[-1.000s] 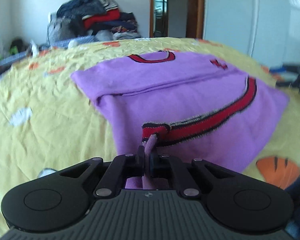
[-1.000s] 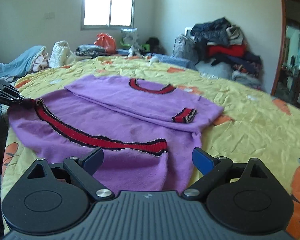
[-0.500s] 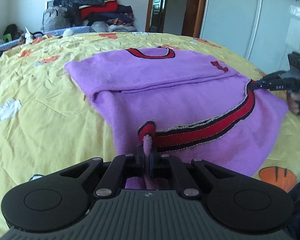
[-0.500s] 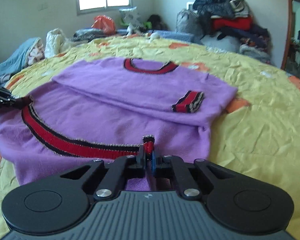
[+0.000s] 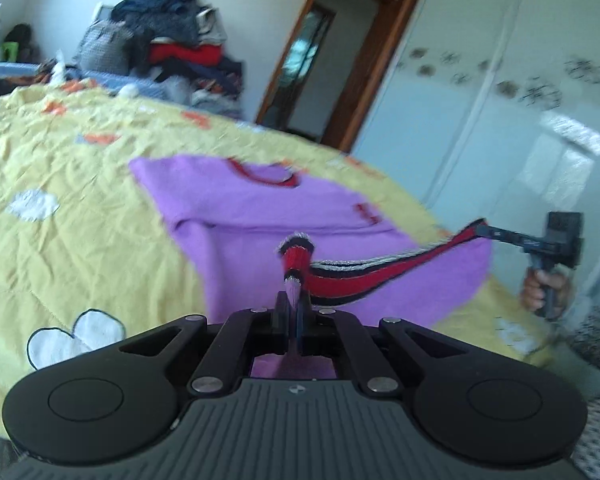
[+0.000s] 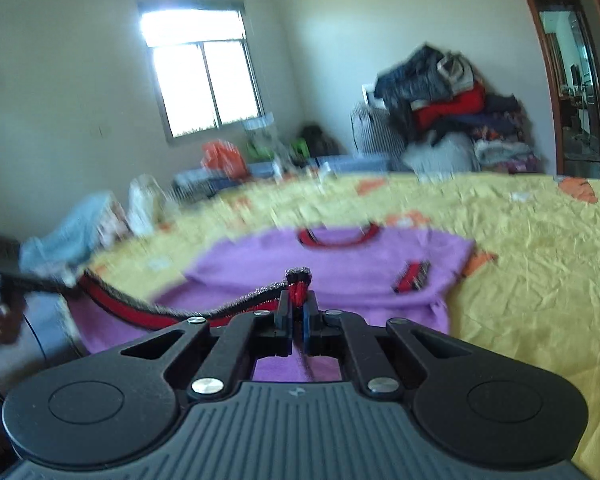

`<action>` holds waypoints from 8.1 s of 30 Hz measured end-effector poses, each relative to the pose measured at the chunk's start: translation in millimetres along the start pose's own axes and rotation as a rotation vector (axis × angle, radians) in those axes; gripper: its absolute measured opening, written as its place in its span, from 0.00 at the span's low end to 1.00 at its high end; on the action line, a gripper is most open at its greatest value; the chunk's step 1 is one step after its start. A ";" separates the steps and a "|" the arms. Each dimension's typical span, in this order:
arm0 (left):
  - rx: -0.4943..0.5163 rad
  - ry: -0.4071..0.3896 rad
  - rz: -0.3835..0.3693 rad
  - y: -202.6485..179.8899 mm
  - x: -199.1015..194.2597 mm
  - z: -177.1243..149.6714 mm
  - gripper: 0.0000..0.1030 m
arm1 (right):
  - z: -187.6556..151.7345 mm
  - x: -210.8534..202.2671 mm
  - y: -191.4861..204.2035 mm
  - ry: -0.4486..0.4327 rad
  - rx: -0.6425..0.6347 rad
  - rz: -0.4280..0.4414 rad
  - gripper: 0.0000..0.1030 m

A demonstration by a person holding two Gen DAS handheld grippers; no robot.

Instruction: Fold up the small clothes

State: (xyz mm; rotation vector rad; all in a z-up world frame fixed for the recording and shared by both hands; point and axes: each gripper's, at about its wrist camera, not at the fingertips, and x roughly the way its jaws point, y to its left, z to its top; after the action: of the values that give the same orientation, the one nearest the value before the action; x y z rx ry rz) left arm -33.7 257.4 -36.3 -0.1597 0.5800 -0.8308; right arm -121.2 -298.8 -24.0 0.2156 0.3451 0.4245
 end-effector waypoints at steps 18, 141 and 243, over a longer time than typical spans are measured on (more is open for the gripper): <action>0.052 0.009 -0.056 -6.8 19.0 -2.1 0.03 | -12.7 -19.1 -22.9 -0.019 0.059 -0.066 0.04; -0.209 0.149 0.516 36.7 293.8 111.9 0.75 | 27.4 313.4 -29.7 0.379 -0.082 -0.240 1.00; 0.061 0.179 0.703 -12.1 279.7 106.2 1.00 | 16.1 213.3 -52.4 0.319 -0.003 -0.314 1.00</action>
State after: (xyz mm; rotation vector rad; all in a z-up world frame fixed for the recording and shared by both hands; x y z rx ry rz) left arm 164.5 34.5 -61.7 0.1733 0.7175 -0.1780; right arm 86.1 -254.5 -83.5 0.0867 0.6812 0.1470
